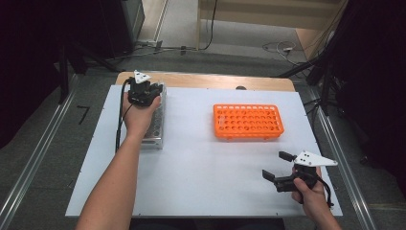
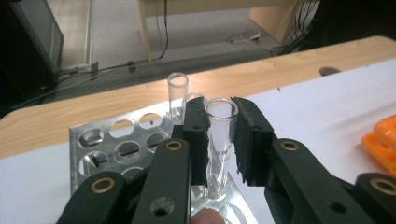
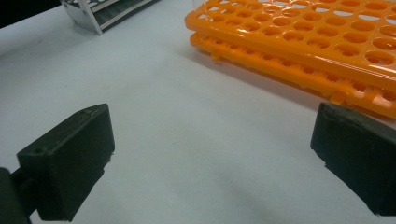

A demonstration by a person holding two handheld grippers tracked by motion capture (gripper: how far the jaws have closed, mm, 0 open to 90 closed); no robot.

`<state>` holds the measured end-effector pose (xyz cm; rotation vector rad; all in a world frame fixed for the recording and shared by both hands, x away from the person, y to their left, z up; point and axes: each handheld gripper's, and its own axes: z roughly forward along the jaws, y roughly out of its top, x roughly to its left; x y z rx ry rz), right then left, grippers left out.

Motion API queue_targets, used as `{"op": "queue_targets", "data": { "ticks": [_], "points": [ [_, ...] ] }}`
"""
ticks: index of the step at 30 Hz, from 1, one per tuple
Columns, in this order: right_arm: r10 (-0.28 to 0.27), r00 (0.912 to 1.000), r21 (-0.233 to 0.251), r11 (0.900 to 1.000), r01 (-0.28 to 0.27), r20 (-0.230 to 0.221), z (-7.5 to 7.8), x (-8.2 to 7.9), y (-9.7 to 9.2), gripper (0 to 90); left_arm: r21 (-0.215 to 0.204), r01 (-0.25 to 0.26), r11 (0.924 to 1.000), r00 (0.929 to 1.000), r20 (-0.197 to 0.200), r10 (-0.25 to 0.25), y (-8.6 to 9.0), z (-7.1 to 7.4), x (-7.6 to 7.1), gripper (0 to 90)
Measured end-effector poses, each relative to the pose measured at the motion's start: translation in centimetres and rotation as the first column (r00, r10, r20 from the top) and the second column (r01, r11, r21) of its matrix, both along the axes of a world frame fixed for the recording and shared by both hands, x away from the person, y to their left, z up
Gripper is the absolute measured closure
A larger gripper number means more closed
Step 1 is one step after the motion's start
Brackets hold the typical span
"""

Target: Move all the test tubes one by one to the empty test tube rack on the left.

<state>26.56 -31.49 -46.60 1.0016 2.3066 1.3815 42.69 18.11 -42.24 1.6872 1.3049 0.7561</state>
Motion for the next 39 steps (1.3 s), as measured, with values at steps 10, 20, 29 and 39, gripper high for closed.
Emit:
{"op": "queue_targets", "data": {
  "ticks": [10,20,29,39],
  "points": [
    [0.001,1.0,0.001,1.0,-0.001,-0.007,-0.1,0.1,0.1,0.0,0.0,-0.002,1.0,0.9972,-0.075,0.002,0.0,-0.7,0.3,75.3],
    [0.022,0.9997,0.006,0.9997,-0.022,-0.014,-0.3,0.3,0.7,0.0,-0.083,0.027,0.9961,0.9953,-0.091,-0.035,0.8,-0.1,-0.7,47.8],
    [0.038,0.9991,0.014,0.9992,-0.037,-0.017,0.0,0.7,1.3,0.0,-0.15,0.097,0.984,0.9916,-0.071,-0.108,0.7,0.5,-3.5,15.1],
    [0.036,0.9991,0.013,0.9993,-0.035,-0.022,0.3,1.2,1.8,0.0,-0.166,0.176,0.9702,0.9796,-0.067,-0.189,-0.7,0.1,-7.1,0.0]
  ]
}}
